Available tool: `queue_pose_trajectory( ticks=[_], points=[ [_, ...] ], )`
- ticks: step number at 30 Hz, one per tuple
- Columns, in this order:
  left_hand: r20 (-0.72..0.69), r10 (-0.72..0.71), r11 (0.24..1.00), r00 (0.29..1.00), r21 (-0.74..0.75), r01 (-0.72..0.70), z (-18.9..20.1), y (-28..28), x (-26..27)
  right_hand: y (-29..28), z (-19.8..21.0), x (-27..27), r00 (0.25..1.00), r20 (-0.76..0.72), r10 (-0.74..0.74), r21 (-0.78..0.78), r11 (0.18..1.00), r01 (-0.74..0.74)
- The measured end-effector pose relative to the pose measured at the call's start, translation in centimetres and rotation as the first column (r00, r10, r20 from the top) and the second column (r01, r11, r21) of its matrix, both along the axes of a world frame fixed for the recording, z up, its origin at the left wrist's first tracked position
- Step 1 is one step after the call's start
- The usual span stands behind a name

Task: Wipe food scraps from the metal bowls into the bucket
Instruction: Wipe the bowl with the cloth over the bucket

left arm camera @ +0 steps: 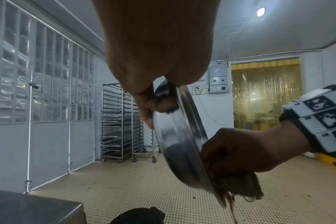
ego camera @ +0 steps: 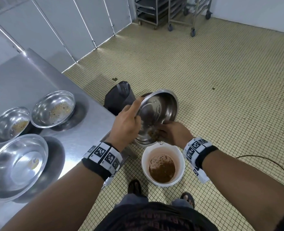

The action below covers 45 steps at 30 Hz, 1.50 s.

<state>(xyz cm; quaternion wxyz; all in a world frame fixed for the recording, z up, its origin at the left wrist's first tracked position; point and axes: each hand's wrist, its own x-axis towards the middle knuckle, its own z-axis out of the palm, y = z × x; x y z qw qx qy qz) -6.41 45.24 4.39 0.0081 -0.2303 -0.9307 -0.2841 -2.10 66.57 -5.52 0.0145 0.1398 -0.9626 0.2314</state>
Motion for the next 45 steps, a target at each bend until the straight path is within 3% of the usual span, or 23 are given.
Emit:
queue_pose_trajectory(
  ticks=[7, 11, 14, 19, 23, 30, 45],
  points=[
    [-0.004, 0.035, 0.999, 0.999, -0.02, -0.035, 0.2, -0.2, -0.3, 1.0, 0.6, 0.7, 0.974, 0.228, 0.007, -0.056, 0.998, 0.006],
    [0.019, 0.02, 1.0, 1.0, -0.012, -0.02, 0.5, -0.2, -0.2, 1.2, 3.4, -1.7, 0.973, 0.176, -0.146, -0.231, 0.955, 0.185],
    [0.023, -0.019, 1.0, 1.0, 0.012, 0.019, 1.1, 0.0, 0.5, 0.7, 4.7, -3.4, 0.979, 0.112, -0.17, -0.29, 0.937, 0.195],
    [0.005, -0.016, 0.998, 1.0, 0.064, 0.015, 1.9, -0.6, 0.5, -0.3, 3.8, -3.6, 0.991, 0.055, -0.119, -0.236, 0.963, 0.128],
    [-0.035, -0.015, 0.998, 0.999, 0.061, 0.018, 2.5, -1.0, 0.5, -0.8, 2.1, -3.1, 0.999, 0.011, -0.038, -0.093, 0.995, 0.038],
    [-0.043, 0.006, 0.999, 0.999, 0.035, -0.005, 2.2, -0.7, 0.7, -1.8, 1.5, -2.1, 0.999, -0.048, 0.011, -0.145, 0.989, -0.018],
    [-0.069, 0.01, 0.996, 0.998, 0.091, -0.003, 0.7, 0.5, 0.2, -0.6, 1.4, -2.0, 0.993, 0.089, 0.078, -0.067, 0.995, -0.073]
  ],
)
